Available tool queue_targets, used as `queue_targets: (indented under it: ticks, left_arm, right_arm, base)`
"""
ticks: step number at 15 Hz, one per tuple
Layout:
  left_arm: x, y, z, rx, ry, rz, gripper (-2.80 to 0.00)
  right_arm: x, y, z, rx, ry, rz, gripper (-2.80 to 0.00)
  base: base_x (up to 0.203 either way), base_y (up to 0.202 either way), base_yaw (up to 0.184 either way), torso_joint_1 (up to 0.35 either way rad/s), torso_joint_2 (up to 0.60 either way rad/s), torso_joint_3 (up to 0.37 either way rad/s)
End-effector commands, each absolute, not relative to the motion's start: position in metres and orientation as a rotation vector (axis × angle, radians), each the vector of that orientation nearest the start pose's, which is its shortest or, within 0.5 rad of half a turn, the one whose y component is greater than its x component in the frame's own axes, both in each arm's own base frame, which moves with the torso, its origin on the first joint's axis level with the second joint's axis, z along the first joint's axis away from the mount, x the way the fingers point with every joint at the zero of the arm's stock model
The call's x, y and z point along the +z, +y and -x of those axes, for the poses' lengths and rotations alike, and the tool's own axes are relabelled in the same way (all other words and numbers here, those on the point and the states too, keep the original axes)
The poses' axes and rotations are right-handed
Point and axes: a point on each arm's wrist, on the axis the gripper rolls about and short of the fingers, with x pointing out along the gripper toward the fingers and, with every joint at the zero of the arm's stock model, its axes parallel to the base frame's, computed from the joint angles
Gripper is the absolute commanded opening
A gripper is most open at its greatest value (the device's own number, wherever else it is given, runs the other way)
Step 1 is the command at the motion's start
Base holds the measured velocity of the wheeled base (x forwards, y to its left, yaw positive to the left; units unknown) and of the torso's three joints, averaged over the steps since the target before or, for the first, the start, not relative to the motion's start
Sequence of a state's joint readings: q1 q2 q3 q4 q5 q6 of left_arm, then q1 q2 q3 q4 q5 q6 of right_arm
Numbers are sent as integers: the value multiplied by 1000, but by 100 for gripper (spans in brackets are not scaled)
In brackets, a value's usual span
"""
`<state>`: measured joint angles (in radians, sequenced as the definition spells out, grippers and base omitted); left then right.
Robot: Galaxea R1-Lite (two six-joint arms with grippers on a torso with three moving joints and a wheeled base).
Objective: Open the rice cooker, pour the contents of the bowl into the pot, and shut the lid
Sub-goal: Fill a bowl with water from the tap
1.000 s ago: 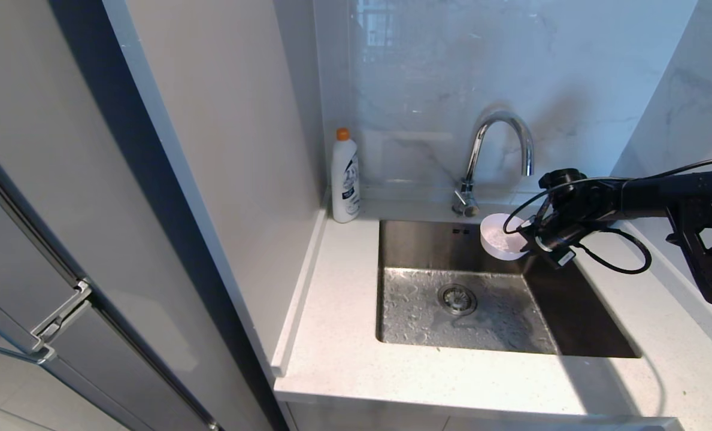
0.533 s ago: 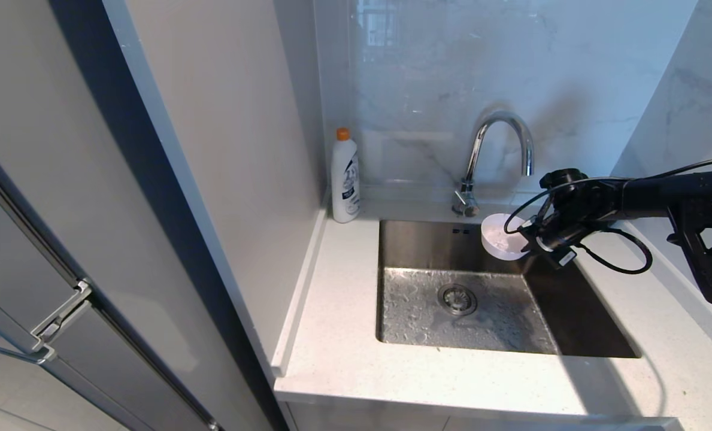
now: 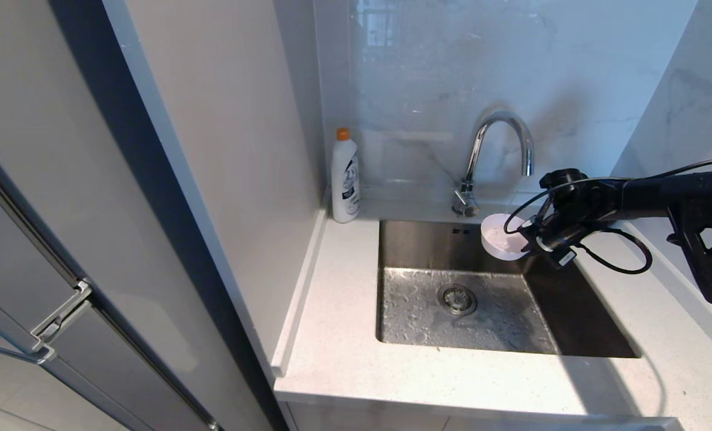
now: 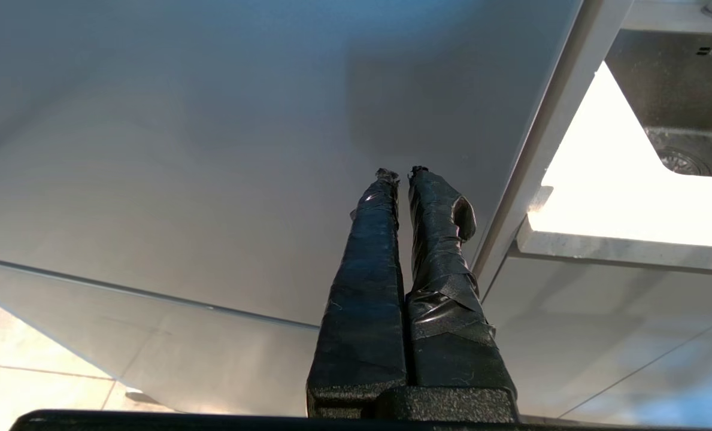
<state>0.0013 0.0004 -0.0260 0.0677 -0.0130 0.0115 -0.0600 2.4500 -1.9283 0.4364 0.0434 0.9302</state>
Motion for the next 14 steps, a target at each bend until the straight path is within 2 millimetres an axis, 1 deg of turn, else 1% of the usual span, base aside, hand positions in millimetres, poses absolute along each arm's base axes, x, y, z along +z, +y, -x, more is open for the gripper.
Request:
queue_targets:
  ticks: [1,12,14]
  left_arm:
    - [76,0,25,-13,44,-12,-280]
    - [76,0,25,-16,44,-13,-280]
    - [76,0,25,-16,44,-13,-280]
  right_arm:
    - [86,-28,-478,-464,882,-910,-280]
    - [87,-28,-478,-463,879,-910,-280]
    - [98,-29,-474,-461,865,-913,-280]
  base:
    - [0,0,0,0,0,0]
    - [0,0,0,0,0,0]
    - [0,0,0,0,0,0]
